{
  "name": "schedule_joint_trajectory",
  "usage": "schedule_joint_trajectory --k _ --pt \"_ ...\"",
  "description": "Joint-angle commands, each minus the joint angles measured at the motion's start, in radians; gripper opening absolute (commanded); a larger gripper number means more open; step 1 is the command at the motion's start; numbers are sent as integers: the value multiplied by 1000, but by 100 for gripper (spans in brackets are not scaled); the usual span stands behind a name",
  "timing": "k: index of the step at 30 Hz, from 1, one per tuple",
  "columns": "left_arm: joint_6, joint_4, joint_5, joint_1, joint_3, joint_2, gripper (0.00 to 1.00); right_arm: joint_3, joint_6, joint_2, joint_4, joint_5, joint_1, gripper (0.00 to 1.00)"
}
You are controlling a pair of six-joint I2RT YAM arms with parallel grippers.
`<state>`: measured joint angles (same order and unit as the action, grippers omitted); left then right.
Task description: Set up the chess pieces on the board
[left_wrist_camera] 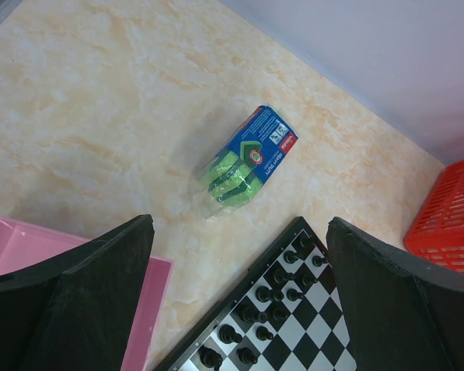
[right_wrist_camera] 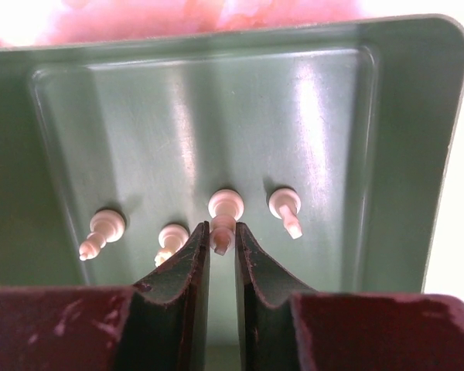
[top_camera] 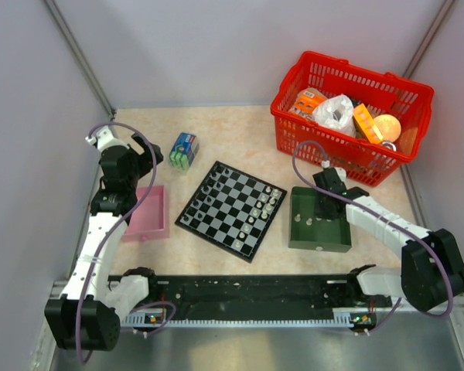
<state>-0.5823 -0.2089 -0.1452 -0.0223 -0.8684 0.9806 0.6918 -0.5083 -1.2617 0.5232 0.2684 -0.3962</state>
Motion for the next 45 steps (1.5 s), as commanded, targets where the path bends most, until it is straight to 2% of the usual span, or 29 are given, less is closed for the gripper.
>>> schedule_joint_trajectory --k 1,11,18,25,29,45 --pt "-10 59 12 4 -4 0 99 77 28 48 11 -4 8 9" --pt "-19 66 25 4 2 1 99 199 80 143 107 -78 -29 3" --pt "-21 66 26 5 5 -3 99 271 18 96 107 -43 -240 3" --pt "-17 57 15 5 6 -14 99 313 -45 -39 48 -37 -444 2" --pt "-14 54 9 4 8 -16 99 337 -58 -126 17 -37 -510 2" --pt "-5 52 -5 5 6 -11 99 385 -38 -300 -42 -54 -556 2"
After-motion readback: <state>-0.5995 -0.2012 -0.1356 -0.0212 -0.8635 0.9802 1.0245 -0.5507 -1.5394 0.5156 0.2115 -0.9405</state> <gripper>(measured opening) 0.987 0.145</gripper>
